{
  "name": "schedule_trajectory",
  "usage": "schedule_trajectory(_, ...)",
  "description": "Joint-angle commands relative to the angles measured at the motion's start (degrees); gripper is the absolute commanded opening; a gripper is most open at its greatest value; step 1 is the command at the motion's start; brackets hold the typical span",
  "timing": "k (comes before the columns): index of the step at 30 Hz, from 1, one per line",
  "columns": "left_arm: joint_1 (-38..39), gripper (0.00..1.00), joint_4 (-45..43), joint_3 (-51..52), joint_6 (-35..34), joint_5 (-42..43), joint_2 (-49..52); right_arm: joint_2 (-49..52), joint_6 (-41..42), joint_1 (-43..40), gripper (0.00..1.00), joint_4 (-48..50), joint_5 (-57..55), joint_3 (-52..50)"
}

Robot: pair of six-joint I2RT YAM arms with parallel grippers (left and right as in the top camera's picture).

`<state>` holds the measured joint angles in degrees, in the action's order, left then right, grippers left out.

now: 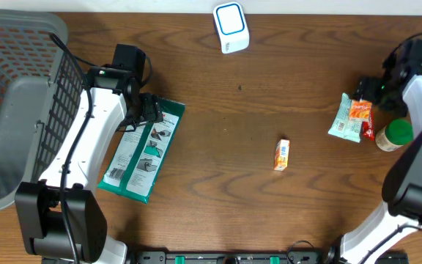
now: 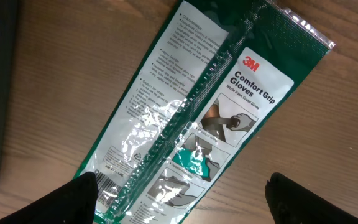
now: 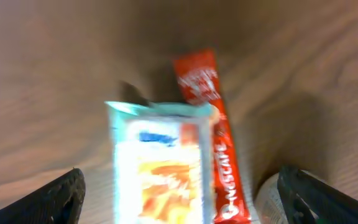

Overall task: Scan the item barcode
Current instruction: 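Move the right gripper left over the second orange Kleenex pack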

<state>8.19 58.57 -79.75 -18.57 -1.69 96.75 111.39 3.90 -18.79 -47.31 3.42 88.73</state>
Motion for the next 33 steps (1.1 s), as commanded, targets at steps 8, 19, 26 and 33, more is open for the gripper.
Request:
schedule_trajectory(8, -0.1, 0.87, 0.3, -0.8, 0.1, -0.5, -0.2, -14.3, 0.3, 4.1, 0.91, -9.8, 23.5, 2.6)
schedule_trajectory(19, -0.1, 0.87, 0.3, -0.8, 0.1, -0.5, -0.2, -14.2, 3.8, 15.6, 0.97, -15.1, 24.0, -3.6)
schedule_trajectory(26, -0.1, 0.87, 0.3, -0.8, 0.1, -0.5, -0.2, -14.2, 8.4, 26.1, 0.92, -12.4, 15.0, -15.0)
schedule_trajectory(33, -0.1, 0.87, 0.3, -0.8, 0.1, -0.5, -0.2, -14.2, 16.7, 35.3, 0.66, -4.7, 3.3, -26.4)
